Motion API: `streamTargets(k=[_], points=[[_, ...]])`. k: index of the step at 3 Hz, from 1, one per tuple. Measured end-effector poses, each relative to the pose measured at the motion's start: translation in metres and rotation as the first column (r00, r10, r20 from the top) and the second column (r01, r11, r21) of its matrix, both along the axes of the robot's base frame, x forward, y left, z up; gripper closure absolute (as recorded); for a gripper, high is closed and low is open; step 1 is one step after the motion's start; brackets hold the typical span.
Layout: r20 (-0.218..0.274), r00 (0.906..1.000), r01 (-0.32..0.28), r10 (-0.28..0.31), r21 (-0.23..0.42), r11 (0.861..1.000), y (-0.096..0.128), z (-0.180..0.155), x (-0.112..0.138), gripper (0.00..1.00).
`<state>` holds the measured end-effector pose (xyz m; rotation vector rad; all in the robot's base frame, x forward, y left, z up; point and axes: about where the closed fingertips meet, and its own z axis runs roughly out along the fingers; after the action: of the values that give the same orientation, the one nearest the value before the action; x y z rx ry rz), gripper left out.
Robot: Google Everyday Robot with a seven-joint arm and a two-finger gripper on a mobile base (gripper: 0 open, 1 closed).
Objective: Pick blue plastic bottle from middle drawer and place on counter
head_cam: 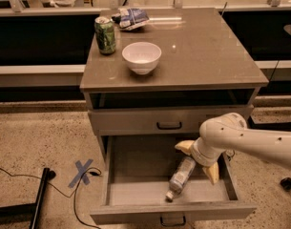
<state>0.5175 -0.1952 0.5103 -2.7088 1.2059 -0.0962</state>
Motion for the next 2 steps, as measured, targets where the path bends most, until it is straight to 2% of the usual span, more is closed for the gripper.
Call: streamTargets(k=[1, 2], points=[[-0.049, 0.9887, -0.141, 0.141, 0.004, 0.990, -0.002, -0.057, 0.024, 0.00], [-0.098, 0.9602, -0.267, 0.261, -0.054, 0.962, -0.003, -0.103, 0.033, 0.00]])
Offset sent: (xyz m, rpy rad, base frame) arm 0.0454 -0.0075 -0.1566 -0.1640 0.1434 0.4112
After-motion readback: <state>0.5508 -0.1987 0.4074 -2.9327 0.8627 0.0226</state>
